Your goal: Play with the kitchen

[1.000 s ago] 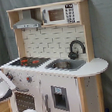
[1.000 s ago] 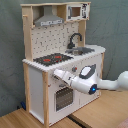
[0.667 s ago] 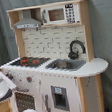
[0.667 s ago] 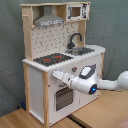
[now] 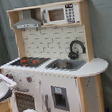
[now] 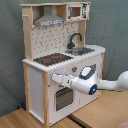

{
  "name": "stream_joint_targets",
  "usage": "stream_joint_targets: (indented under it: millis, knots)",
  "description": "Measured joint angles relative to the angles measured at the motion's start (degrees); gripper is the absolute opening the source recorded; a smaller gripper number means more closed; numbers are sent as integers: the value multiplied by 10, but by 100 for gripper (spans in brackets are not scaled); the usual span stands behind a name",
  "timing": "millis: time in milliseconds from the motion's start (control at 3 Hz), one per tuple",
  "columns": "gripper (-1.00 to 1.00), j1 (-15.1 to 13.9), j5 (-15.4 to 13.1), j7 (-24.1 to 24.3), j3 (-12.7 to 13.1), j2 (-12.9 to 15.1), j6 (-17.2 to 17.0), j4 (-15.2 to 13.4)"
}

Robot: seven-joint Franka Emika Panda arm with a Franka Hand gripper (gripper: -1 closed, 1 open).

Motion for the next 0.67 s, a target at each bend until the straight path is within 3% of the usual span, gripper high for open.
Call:
stream_joint_targets:
  millis: [667]
  knots:
    - [-100, 1, 0, -126, 2, 0, -7, 0]
